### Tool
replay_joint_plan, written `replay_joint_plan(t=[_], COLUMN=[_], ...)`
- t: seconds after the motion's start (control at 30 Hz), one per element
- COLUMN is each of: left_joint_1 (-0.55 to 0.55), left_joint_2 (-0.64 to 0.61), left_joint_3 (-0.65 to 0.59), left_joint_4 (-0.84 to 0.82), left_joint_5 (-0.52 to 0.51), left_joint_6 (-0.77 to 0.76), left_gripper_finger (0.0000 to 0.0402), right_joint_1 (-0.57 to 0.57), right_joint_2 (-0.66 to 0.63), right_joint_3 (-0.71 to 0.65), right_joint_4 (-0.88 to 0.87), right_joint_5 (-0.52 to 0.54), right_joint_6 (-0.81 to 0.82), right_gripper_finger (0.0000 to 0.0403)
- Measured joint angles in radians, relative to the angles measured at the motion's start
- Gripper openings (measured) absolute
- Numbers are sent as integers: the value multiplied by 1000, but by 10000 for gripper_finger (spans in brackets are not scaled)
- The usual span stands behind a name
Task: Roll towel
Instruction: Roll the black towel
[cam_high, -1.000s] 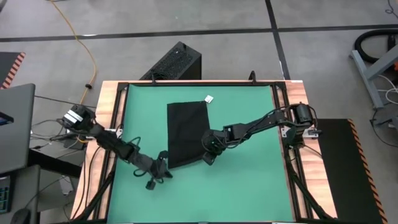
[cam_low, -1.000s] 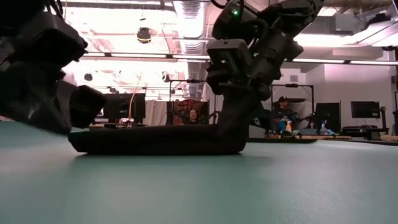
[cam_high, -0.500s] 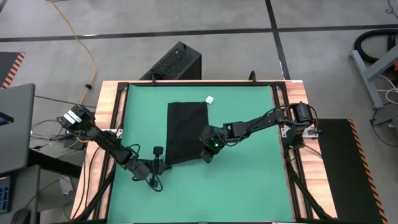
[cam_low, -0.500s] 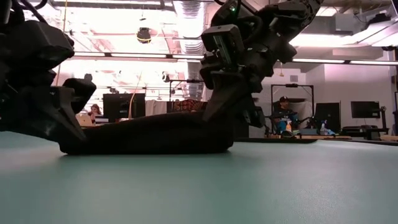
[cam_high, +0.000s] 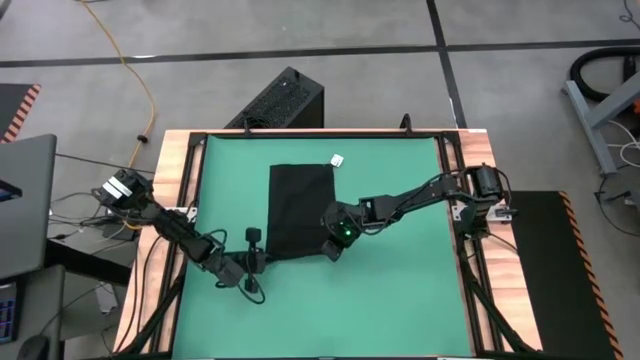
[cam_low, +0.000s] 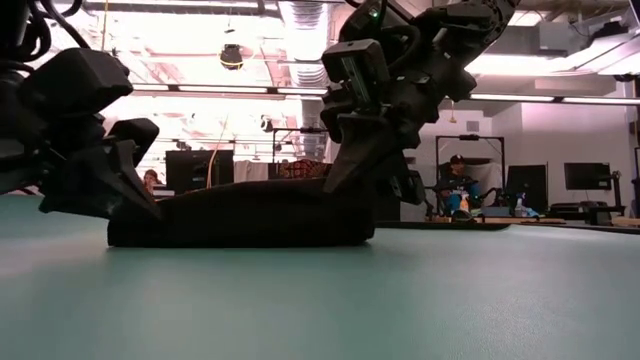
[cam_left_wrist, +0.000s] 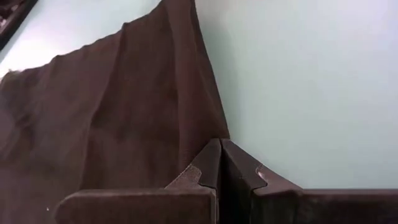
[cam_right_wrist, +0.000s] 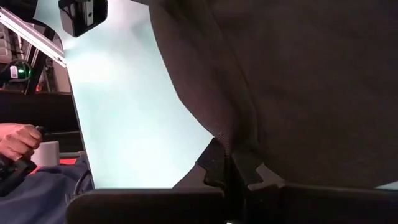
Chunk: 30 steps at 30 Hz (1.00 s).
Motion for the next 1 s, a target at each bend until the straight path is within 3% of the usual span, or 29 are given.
replay_joint_plan(t=[0.33,0.53,1.0], left_joint_1=[77,124,159], left_joint_2=[0,-1,-1], left_joint_3=[-12,-44,-54], left_joint_4=[-15,-1,54], left_joint_5=[3,61,132], left_joint_6=[45,7,26], left_gripper_finger=[0,0,0], right_joint_1=[-10,-10,-9], right_joint_2=[0,0,-7], right_joint_3=[0,0,0], right_joint_4=[-88,-130,-102], right_joint_5=[60,106,132], right_joint_6=[5,-11,-212], right_gripper_finger=[10,14,68])
